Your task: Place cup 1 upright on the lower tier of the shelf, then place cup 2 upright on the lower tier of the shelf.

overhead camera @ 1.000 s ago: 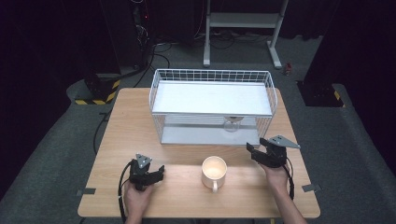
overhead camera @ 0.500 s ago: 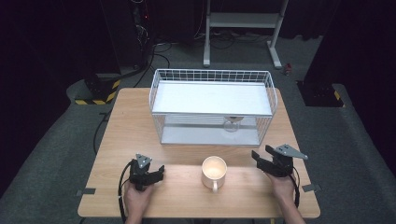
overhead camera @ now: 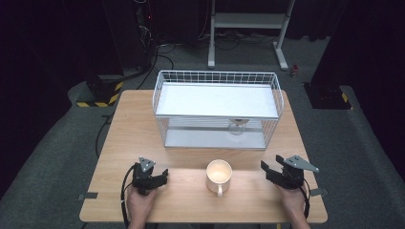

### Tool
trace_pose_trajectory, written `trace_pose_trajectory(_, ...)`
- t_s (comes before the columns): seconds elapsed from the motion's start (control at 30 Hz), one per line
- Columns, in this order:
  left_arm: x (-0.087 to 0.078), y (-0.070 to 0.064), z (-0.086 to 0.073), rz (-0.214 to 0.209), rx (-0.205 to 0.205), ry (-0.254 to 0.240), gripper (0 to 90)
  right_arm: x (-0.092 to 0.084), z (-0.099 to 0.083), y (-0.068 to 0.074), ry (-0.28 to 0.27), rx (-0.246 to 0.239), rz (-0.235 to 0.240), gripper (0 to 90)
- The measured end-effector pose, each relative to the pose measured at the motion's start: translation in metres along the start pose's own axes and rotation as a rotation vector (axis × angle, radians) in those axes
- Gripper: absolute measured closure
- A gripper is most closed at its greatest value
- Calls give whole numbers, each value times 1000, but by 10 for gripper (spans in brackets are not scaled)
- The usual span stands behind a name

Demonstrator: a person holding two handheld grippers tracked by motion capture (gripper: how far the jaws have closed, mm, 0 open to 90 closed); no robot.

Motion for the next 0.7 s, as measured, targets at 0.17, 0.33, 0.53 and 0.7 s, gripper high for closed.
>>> trace_pose_trajectory(0.17, 0, -1, -1, 1, -4, -1, 230, -1, -14, -3, 60, -37, -9, 304)
trace_pose_trajectory(0.33, -1, -1, -1, 0, -3, 1, 230, -1, -28, -5, 122, -67, -16, 299)
trace_pose_trajectory(0.53, -1, 0, -1, 1, -2, 0, 231, -2, -39, -8, 158, -97, -34, 297)
trace_pose_trajectory(0.7, 0, -3, 0, 18, -28, 2, 220, 0, -43, -8, 214, -128, -38, 286)
Point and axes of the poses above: each handheld gripper's, and its own axes: x roughly forward along the jaws, z roughly out of its top, y roughly to its left, the point moved 7 cm from there along x, roughly forward along the jaws, and after that the axes turned 7 degrees about -x, right-handed, at the moved point
